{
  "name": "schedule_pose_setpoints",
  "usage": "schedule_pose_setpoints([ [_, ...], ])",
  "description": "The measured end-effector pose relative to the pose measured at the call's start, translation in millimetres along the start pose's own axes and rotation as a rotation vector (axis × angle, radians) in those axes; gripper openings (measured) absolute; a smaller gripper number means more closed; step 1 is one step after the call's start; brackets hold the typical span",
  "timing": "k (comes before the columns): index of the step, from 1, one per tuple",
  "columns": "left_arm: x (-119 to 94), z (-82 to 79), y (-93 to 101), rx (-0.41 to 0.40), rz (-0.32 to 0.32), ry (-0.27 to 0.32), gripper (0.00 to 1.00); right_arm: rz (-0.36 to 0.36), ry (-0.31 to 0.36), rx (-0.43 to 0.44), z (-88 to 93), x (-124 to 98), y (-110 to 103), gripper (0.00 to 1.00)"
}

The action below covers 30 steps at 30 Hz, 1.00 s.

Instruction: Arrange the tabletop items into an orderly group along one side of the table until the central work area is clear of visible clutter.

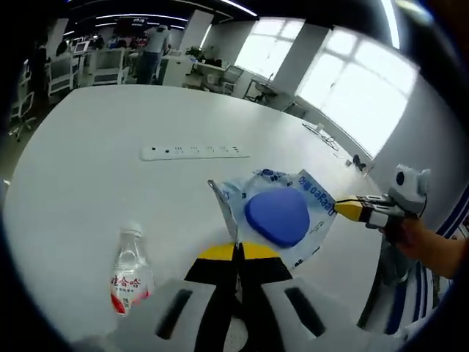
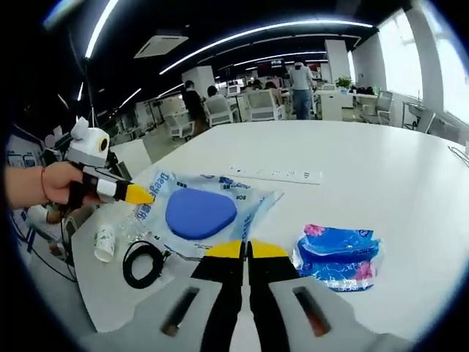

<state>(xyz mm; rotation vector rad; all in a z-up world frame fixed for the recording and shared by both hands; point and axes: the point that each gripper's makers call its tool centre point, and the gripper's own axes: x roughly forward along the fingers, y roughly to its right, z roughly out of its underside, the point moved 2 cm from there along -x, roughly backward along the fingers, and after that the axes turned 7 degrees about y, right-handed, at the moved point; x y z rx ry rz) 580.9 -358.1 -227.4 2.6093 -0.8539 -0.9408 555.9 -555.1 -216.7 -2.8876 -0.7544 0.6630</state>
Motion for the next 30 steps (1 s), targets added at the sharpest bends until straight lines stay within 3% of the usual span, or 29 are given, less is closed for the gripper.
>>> schedule_pose_setpoints([
  [16, 37.8, 22.8, -18.3, -0.013, -0.012, -0.073, 0.00, 0.021, -0.085, -0.032, 29.5, 25.3, 24.0, 0.00],
  [30, 57.5, 31.1, -29.3, -0.027, -0.021, -0.097, 0.00, 0.032, -0.115, -0.044, 43.3, 39.4, 33.5, 0.00],
])
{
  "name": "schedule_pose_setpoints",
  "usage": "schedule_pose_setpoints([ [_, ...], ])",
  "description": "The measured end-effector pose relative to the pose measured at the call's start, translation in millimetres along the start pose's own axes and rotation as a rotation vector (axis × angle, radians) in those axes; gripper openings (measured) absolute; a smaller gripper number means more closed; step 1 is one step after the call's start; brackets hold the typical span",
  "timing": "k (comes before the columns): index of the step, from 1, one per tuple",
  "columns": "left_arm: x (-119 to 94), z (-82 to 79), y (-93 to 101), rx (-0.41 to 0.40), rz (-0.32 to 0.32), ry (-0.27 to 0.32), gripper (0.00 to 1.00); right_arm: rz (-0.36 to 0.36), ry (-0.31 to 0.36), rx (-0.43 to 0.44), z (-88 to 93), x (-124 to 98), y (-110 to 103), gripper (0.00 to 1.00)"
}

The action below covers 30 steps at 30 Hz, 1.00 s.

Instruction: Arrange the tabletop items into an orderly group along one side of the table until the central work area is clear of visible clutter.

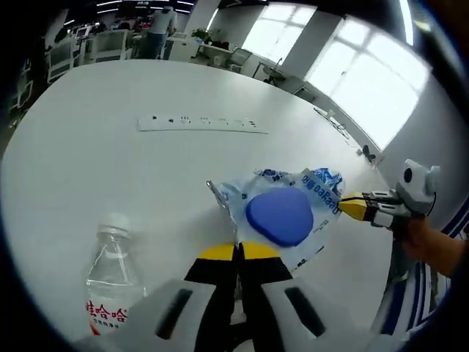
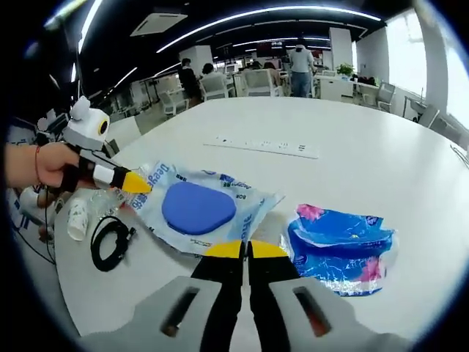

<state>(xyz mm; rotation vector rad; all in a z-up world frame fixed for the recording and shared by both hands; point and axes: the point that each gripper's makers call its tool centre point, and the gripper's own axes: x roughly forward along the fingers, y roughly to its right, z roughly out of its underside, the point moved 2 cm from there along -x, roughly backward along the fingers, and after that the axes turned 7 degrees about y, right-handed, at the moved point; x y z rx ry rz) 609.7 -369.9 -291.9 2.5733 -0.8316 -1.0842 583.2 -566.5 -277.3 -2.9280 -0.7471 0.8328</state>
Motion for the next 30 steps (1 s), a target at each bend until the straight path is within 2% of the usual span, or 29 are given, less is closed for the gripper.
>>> schedule_pose_setpoints([
  [8, 6.7, 6.8, -3.6, -0.006, 0.001, -0.016, 0.00, 0.008, -0.030, -0.009, 11.2, 6.7, 3.5, 0.00],
  [30, 15.0, 16.2, -10.2, 0.002, -0.013, -0.034, 0.00, 0.016, -0.045, 0.010, 17.5, 8.6, 6.3, 0.00],
])
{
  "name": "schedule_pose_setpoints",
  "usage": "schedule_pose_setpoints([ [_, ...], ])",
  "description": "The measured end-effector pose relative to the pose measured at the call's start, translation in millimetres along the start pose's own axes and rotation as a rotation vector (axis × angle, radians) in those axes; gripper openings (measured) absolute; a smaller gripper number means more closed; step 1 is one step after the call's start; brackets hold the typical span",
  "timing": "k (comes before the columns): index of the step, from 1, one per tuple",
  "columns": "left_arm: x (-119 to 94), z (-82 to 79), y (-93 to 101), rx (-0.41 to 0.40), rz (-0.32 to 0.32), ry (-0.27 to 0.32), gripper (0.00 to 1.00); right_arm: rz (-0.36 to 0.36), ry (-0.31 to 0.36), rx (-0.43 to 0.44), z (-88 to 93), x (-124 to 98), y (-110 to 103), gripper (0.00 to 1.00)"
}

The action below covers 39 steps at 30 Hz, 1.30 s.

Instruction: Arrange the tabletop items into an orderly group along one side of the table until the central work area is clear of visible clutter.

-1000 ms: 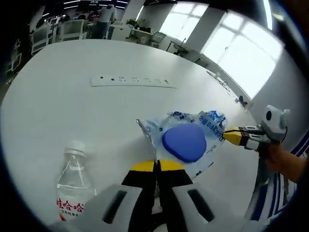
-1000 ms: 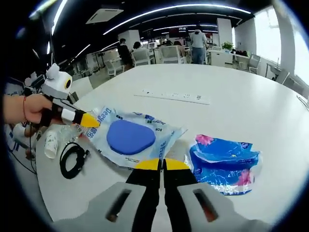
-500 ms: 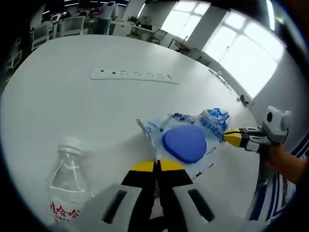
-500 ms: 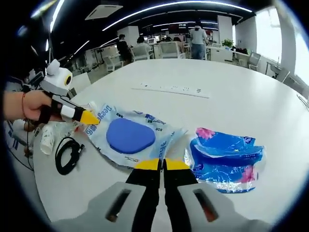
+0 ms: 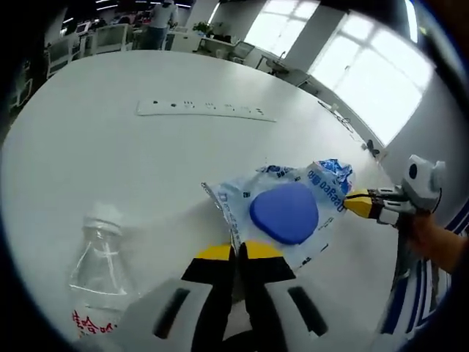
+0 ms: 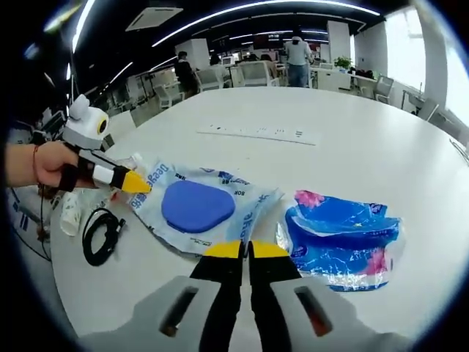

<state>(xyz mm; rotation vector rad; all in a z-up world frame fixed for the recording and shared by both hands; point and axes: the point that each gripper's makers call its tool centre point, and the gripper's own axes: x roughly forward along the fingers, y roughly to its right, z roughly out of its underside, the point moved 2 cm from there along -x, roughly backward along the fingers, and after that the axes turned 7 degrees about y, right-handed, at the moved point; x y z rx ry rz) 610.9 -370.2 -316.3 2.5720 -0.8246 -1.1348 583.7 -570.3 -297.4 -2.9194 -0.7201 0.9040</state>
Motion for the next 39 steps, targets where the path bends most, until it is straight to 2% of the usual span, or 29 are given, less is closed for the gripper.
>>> schedule_pose_setpoints([
  [9, -0.6, 1.0, -1.8, 0.008, -0.004, -0.002, 0.04, 0.009, 0.000, 0.011, -0.8, -1.6, -0.4, 0.07],
  [20, -6.9, 0.2, -3.5, 0.019, -0.012, 0.001, 0.16, 0.017, 0.005, 0.004, -3.2, -8.3, -5.0, 0.09],
  [39, -34.0, -15.8, 9.4, 0.045, 0.005, 0.050, 0.29, 0.027, 0.050, -0.002, -22.9, -30.8, -13.1, 0.21],
])
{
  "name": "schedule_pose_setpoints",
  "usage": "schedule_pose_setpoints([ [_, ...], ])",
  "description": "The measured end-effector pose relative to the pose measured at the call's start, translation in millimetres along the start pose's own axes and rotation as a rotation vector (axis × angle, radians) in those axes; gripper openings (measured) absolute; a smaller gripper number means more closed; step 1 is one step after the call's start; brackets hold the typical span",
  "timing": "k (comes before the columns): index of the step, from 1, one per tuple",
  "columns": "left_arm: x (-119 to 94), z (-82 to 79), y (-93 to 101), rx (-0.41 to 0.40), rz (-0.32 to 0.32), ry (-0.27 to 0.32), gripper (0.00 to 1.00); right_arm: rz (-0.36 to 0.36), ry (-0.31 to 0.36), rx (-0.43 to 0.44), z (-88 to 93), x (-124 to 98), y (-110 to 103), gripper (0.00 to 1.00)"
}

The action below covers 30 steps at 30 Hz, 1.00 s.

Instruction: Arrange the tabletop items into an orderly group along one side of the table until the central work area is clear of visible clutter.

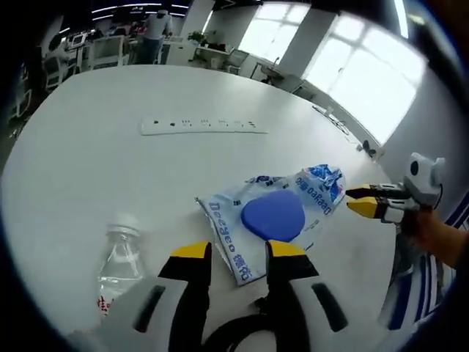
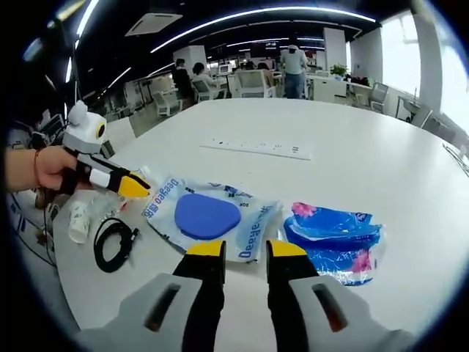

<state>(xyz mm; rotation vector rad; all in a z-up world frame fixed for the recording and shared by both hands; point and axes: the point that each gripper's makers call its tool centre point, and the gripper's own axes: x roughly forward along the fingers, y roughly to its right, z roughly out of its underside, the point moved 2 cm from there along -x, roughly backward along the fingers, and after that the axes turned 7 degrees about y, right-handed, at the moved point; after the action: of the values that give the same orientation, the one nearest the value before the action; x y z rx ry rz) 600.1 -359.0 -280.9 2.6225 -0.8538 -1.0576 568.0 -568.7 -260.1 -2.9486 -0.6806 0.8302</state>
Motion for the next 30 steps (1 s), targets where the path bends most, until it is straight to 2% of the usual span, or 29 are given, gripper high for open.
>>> schedule_pose_setpoints([
  [14, -22.6, -12.9, 10.2, 0.023, 0.009, 0.039, 0.40, -0.008, 0.017, 0.009, -10.4, -10.2, -10.4, 0.29],
  [17, -30.2, -16.4, 11.9, 0.025, 0.003, 0.051, 0.43, -0.017, 0.019, 0.017, -12.1, -13.1, -15.2, 0.30],
  [30, -65.2, -23.8, 20.0, 0.032, -0.012, 0.105, 0.49, -0.055, 0.019, 0.020, -14.9, -24.7, -41.6, 0.33],
])
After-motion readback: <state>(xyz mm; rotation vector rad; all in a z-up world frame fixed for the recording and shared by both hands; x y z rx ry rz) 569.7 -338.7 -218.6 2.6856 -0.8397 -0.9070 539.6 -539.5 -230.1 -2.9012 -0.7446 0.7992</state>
